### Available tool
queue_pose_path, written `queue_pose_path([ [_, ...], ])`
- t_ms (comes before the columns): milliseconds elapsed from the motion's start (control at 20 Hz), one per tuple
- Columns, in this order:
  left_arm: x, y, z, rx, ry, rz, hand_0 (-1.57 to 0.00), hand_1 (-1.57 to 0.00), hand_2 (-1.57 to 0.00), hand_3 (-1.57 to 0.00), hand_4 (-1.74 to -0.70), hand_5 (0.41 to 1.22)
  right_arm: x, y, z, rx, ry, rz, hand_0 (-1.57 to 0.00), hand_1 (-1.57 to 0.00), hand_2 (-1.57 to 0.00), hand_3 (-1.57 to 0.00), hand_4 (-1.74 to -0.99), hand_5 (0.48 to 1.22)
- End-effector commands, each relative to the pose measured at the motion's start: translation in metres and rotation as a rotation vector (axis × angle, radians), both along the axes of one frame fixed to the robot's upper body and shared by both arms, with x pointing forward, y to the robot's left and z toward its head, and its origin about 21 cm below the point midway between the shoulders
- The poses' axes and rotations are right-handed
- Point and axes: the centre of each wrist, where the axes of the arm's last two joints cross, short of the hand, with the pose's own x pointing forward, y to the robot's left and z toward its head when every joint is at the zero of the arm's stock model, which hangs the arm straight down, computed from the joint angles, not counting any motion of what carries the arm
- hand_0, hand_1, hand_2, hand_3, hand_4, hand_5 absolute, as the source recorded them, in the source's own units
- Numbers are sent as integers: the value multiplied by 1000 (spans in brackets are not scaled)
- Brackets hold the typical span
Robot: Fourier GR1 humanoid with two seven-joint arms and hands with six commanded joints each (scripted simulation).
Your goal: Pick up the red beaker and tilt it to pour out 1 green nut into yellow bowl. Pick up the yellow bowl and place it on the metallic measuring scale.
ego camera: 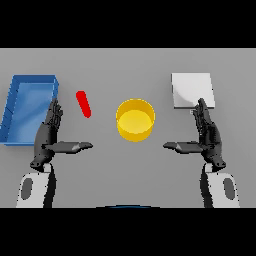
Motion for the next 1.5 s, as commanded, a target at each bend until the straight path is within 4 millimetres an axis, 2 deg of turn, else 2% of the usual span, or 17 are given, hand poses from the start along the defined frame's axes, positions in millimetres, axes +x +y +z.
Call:
queue_pose_path([
  [0, 0, 1, 0, 0, 0, 2, 1, 1, 1, 1, -1151, 599, -1, 1, 0, 1, -1, 0, 1, 1, 1, 1, -1167, 599],
  [250, 1, 10, -1, 2, 4, 5, 1, 1, 1, 1, -1151, 599, -5, 8, 1, 0, -10, 6, 1, 1, 1, 1, -1167, 599],
  [350, -17, 13, 6, 104, -48, -42, 1, 1, 1, 1, -1156, 599, -23, 6, 3, -242, -125, 11, 1, 1, 1, 1, -1163, 595],
  [450, -22, 12, 13, 137, -36, -63, 1, 1, 1, 1, -1161, 599, -32, 13, 4, -329, -135, 11, 1, 1, 1, 1, -1160, 591],
  [600, -22, 12, 17, 167, -6, -73, 1, 1, 1, 1, -1164, 602, -35, 14, 9, -341, -118, 2, 1, 1, 1, 1, -1173, 593],
  [750, -22, 9, 13, 200, 6, -88, 1, 1, 1, 1, -1159, 602, -36, 15, 8, -312, -119, 9, 1, 1, 1, 1, -1199, 603],
  [900, -3, -1, 9, 210, 8, -107, 1, 1, 1, 1, -1191, 611, -36, 9, 9, -299, -126, 18, 1, 1, 1, 1, -1230, 617],
  [1150, 28, -11, -7, 252, 24, -113, 1, 1, 1, 1, -1233, 636, -37, 12, 13, -283, -144, 34, 1, 1, 1, 1, -1267, 632],
  [1300, 45, -12, -13, 253, 31, -110, 1, 1, 1, 1, -1255, 660, -40, 8, 9, -286, -144, 35, 1, 1, 1, 1, -1281, 635],
  [1450, 60, -11, -18, 264, 26, -114, 1, 1, 1, 1, -1271, 677, -34, 9, 10, -298, -139, 32, 1, 1, 1, 1, -1268, 635],
])
